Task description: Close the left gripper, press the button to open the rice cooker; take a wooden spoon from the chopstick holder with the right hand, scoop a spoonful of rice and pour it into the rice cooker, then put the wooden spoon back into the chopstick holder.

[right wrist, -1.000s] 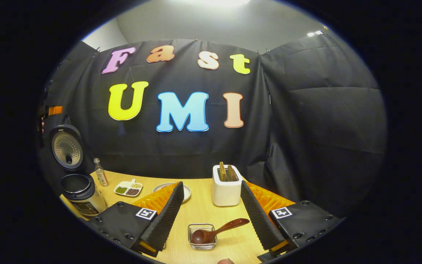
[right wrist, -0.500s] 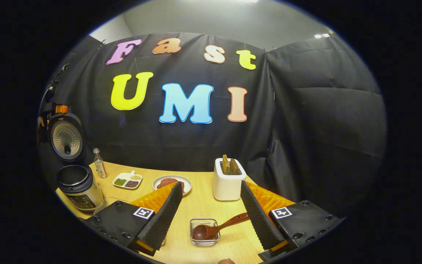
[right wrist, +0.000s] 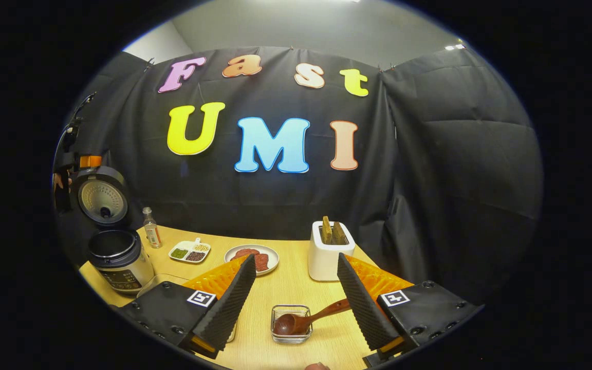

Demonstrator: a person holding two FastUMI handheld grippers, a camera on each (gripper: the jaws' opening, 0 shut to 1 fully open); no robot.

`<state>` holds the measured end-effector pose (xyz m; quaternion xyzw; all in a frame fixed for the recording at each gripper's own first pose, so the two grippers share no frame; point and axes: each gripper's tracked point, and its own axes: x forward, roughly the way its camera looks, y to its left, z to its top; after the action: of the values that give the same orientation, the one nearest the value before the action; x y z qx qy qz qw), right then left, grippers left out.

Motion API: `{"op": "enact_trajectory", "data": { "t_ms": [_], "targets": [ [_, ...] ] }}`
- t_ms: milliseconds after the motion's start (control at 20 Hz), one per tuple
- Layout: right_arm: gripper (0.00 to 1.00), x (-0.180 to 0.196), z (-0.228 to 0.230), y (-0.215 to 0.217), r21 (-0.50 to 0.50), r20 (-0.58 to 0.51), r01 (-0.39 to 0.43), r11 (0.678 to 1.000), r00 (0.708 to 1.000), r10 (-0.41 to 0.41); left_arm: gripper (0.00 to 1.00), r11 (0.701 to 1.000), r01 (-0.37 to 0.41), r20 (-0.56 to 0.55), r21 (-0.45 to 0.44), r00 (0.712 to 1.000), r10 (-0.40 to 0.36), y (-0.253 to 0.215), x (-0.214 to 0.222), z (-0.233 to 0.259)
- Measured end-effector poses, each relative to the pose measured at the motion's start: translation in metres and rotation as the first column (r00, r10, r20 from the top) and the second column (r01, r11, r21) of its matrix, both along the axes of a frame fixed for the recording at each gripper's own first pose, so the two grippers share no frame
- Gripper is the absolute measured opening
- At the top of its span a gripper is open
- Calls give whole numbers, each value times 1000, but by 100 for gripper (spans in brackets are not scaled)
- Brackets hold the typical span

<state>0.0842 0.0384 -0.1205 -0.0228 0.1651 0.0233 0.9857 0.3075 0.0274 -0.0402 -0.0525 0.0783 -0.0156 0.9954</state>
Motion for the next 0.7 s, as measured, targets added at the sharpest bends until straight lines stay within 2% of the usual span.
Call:
{"op": "enact_trajectory", "data": {
  "t_ms": [50, 100, 600, 650, 700],
  "targets": [
    [100, -2, 1, -3, -1, 1, -9, 1000, 1000, 9, 84, 1000, 1, -7, -2, 1000, -1, -4, -7, -4],
    [100, -3, 1, -5, -1, 0, -16, 1000, 1000, 16, 86, 1000, 0, -16, -7, 1000, 0, -7, -15, -7],
    [100, -21, -2, -36, 19, -10, -60, 998, 998, 60, 84, 1000, 0, -116, -13, 993, -2, -44, -78, -60],
    [100, -24, -3, -39, 23, -11, -63, 998, 998, 63, 86, 1000, 0, -123, -13, 992, -1, -46, -83, -66],
    [100, -25, -2, -42, 25, -13, -65, 998, 998, 65, 84, 1000, 0, -129, -12, 992, -2, -49, -88, -72]
  ]
}}
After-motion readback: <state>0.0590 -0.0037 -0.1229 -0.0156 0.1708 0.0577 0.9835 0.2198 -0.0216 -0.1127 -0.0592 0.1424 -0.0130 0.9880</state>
